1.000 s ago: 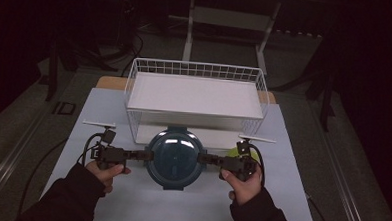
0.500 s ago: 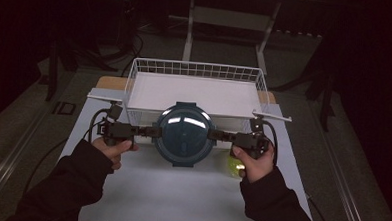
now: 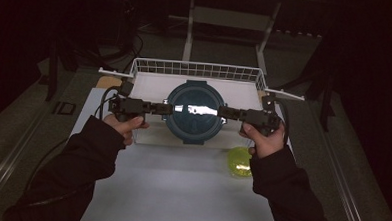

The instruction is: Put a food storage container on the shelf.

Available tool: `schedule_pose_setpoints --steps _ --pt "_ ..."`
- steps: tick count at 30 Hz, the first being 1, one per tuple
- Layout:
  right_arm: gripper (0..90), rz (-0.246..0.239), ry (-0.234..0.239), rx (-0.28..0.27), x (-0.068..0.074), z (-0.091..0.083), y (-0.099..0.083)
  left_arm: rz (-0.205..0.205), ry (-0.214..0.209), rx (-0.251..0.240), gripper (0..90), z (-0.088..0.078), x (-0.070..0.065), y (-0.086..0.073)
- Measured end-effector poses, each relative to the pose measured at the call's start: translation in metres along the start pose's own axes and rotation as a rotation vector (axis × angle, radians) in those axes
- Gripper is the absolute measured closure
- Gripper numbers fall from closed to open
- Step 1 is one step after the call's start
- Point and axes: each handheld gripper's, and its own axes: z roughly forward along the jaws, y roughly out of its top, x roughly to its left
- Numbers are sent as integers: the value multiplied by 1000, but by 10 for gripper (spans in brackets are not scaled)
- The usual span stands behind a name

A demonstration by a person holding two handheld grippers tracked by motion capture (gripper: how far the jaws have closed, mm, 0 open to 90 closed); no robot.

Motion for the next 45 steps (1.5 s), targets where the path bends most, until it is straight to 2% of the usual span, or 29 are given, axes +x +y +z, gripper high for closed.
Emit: schedule_pose_setpoints --steps 1,2,3,5,10,20,24,26,29,31,35,36,39,42,45 --pt "559 1 -2 -1 0 -1 4 0 0 0 571 0 0 0" --pt "559 1 -2 -1 0 -1 4 -8 0 -5 571 6 -1 10" --pt "559 11 -3 -11 -4 -3 15 -5 -1 -1 571 7 -1 13" --pt "559 8 -6 -9 -5 -5 21 -1 -6 6 572 11 0 20" --pt "558 16 -23 -17 -10 -8 34 -1 -9 7 571 20 2 31" --pt "558 49 -46 -32 -23 -10 51 -39 -11 6 570 37 10 51" --pt "557 69 -47 -23 -30 -5 54 -51 6 1 569 38 17 55" --pt "558 84 -45 -20 -34 0 55 -71 1 -11 570 37 21 56" --pt "558 90 -39 -22 -35 5 59 -68 4 -19 569 36 24 60" --pt "558 89 -42 -20 -35 6 60 -83 4 -23 568 36 26 61" --pt "555 128 -48 -25 -39 12 65 -119 -11 -33 563 37 34 63" --pt "553 132 -47 -26 -39 14 66 -144 -23 -39 562 37 39 64" --pt "532 154 -63 -15 -41 20 66 -175 -25 -57 549 36 46 64" --pt "515 173 -61 -13 -46 25 65 -187 -17 -59 525 37 52 63" --pt "507 179 -65 -13 -49 29 66 -168 -11 -69 508 37 52 63"
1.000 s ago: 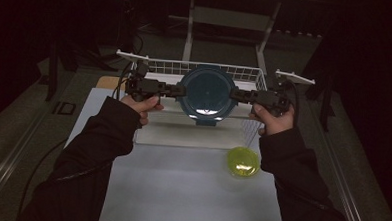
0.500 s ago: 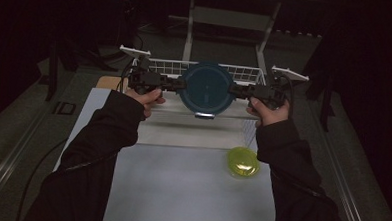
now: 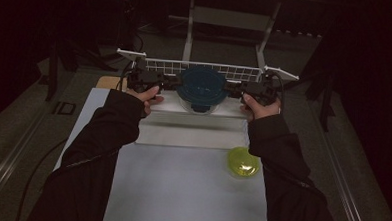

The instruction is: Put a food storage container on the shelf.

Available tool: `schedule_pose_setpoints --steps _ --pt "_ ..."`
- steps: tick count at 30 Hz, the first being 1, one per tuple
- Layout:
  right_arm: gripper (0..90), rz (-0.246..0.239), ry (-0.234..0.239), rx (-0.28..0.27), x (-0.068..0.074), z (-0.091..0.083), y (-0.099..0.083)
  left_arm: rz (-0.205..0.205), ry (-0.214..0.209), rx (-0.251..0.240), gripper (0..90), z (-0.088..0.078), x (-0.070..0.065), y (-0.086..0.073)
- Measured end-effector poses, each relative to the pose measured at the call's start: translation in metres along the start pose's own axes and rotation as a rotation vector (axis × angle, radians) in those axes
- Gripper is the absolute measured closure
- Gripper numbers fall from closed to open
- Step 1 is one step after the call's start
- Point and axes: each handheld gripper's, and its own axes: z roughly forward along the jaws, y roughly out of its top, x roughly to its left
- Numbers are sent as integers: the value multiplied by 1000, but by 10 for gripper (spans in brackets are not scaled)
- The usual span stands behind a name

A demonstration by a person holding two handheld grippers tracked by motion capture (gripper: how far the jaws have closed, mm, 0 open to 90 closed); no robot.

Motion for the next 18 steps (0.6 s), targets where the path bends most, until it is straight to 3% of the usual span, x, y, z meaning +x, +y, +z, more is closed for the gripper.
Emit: schedule_pose_setpoints --steps 7,12,13,18 --pt "447 -30 -30 -7 3 0 1 76 61 -30 484 -3 -9 -2" --pt "405 -88 -79 -17 11 -4 1 114 76 -62 470 -13 -19 -1" --pt "393 -121 -107 -21 14 -7 1 124 73 -65 467 -15 -21 -2" --pt "391 -157 -117 -29 19 -15 -1 191 110 -82 461 -25 -33 -6"
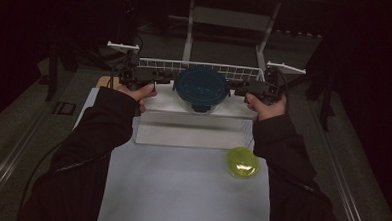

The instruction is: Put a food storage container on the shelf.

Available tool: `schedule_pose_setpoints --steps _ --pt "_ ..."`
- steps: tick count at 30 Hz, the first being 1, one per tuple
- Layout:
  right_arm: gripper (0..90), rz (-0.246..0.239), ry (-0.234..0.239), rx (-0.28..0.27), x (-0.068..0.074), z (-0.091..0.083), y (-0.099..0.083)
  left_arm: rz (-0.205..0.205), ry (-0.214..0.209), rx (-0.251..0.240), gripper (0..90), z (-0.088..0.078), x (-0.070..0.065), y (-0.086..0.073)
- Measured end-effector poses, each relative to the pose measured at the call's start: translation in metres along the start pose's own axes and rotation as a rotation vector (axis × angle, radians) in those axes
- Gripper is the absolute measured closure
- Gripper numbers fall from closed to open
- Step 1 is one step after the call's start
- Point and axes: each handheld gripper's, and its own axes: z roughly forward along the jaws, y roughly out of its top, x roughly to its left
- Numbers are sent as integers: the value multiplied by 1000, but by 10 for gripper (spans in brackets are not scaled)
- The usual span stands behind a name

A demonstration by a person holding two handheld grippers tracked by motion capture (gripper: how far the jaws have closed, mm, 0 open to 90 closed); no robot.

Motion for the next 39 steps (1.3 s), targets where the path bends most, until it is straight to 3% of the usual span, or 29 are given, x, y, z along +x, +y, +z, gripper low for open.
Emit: schedule_pose_setpoints --steps 6,12,15,22,26,28,29,30,32,39 --pt "400 -84 -27 -35 13 -15 -7 101 59 -25 441 -13 -10 -7" --pt "443 -143 16 -53 26 -24 -21 196 85 -26 407 -18 -18 -18" --pt "479 -194 24 -37 33 -25 -32 243 83 -25 368 -20 -21 -24" --pt "648 -289 24 25 46 -18 -59 334 124 -49 250 -26 -27 -37" --pt "727 -323 56 62 51 -7 -78 393 151 -54 125 -25 -31 -50" --pt "727 -323 56 62 51 -7 -78 400 156 -62 102 -25 -32 -53" --pt "737 -326 58 71 53 -5 -80 412 169 -67 102 -25 -32 -61" --pt "820 -352 46 81 56 0 -87 421 176 -77 9 -25 -32 -65" --pt "887 -355 31 83 57 3 -90 448 193 -84 6 -26 -33 -72" --pt "898 -331 14 87 52 12 -89 492 204 -90 6 -27 -33 -93"
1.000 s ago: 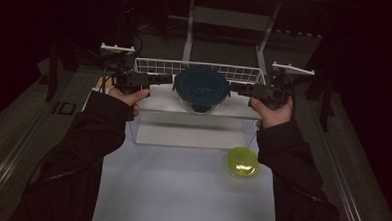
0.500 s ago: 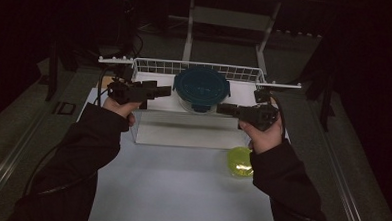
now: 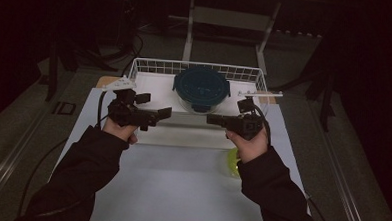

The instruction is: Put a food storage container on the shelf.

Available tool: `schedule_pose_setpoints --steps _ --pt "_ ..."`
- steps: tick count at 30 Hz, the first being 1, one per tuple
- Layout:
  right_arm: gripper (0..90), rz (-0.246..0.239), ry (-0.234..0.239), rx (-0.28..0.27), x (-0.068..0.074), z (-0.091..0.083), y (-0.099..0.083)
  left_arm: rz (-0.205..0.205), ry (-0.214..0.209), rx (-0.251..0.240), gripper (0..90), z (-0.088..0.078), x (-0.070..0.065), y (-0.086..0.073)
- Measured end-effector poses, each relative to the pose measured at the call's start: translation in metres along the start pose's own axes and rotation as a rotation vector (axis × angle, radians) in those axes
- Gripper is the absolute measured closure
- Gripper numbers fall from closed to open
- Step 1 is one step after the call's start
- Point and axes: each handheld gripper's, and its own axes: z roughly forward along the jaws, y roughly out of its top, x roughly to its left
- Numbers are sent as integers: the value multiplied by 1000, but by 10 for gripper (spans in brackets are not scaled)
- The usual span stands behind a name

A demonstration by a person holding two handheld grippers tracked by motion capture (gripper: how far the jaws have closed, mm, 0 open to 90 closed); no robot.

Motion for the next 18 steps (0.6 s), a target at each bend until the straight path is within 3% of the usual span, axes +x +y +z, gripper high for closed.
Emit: schedule_pose_setpoints --steps 8,18 --pt "898 3 -16 -3 -4 11 6 -4 -20 6 6 7 -4 -23" --pt "898 13 -40 -12 -10 18 16 16 -13 2 6 5 -7 -32"
